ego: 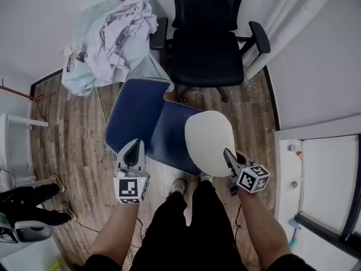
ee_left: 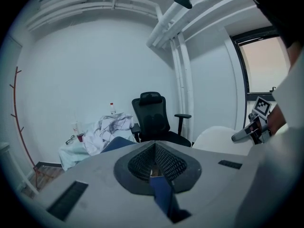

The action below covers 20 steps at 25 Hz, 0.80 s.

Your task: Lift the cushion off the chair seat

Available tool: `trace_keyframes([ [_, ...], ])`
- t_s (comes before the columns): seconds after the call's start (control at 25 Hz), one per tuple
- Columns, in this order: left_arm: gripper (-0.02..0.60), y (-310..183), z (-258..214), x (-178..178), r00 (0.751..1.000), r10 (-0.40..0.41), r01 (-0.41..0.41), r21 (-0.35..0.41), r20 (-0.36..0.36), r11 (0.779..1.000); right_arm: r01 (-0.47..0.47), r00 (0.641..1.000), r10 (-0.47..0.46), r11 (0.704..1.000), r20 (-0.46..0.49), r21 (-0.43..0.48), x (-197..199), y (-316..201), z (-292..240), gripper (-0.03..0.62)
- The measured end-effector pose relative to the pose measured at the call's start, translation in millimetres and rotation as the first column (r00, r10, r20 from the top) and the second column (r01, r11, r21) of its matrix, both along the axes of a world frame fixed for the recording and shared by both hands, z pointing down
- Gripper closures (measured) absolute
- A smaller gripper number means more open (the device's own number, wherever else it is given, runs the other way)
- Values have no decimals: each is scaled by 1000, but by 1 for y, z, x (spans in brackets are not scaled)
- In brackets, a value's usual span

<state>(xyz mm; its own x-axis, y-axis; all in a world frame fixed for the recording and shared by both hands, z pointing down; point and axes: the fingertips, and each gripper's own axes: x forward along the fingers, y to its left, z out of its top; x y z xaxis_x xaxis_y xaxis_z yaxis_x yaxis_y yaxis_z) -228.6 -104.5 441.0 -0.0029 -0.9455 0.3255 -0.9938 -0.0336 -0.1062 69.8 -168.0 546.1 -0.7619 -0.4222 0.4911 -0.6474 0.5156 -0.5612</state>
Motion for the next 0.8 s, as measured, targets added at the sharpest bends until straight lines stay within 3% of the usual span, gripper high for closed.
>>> trace_keyframes([
  [0.4, 577, -10, -52, 12, 1000, 19, -17, 92, -10, 996, -34, 999, 33, 999, 20, 37, 18, 1, -56, 548],
  [0.8, 577, 2, -83, 15, 999, 33, -33, 119, 10, 992, -25, 999, 22, 997, 43, 69, 25, 11, -100, 548],
])
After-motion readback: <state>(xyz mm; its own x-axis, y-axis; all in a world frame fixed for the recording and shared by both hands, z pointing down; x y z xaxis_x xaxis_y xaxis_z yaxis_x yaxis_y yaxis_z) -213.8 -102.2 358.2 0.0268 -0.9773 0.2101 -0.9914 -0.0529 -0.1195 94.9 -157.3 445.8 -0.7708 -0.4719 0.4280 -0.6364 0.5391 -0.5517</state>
